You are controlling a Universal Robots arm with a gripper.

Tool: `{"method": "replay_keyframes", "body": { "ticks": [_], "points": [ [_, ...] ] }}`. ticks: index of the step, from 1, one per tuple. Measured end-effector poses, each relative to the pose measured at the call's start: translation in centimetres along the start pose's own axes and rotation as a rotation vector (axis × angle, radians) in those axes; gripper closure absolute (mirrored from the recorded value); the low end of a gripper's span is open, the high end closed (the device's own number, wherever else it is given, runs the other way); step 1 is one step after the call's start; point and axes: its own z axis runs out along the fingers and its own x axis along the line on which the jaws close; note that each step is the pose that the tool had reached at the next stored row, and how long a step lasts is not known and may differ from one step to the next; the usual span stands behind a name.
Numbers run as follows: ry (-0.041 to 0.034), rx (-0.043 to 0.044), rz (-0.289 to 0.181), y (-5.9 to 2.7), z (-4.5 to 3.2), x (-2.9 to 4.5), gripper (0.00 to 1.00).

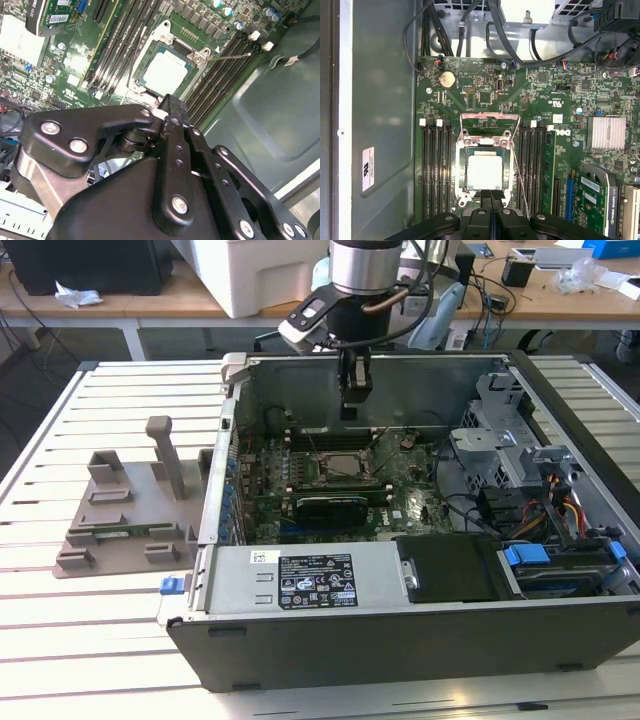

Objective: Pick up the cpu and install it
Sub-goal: 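Place the cpu into insertion slot, then close the cpu cover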

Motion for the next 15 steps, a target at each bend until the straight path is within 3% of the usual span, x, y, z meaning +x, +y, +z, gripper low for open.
{"method": "replay_keyframes", "body": {
  "ticks": [5,6,7,9,11,13,15],
  "points": [
    [-0.0001,0.0001,0.0,0.04,-0.01,0.0,0.89],
    [-0.0004,0.0018,0.0,0.67,-0.03,0.0,0.89],
    [0.0,0.0147,-0.001,2.66,0.01,0.0,0.89],
    [0.0004,0.0268,-0.001,4.77,0.33,0.04,0.89],
    [0.0004,0.0321,-0.001,5.91,0.57,0.08,0.89],
    [-0.0002,0.038,-0.002,7.77,1.2,0.17,0.89],
    [-0.0005,0.0397,-0.002,8.61,1.53,0.21,0.89]
  ]
}}
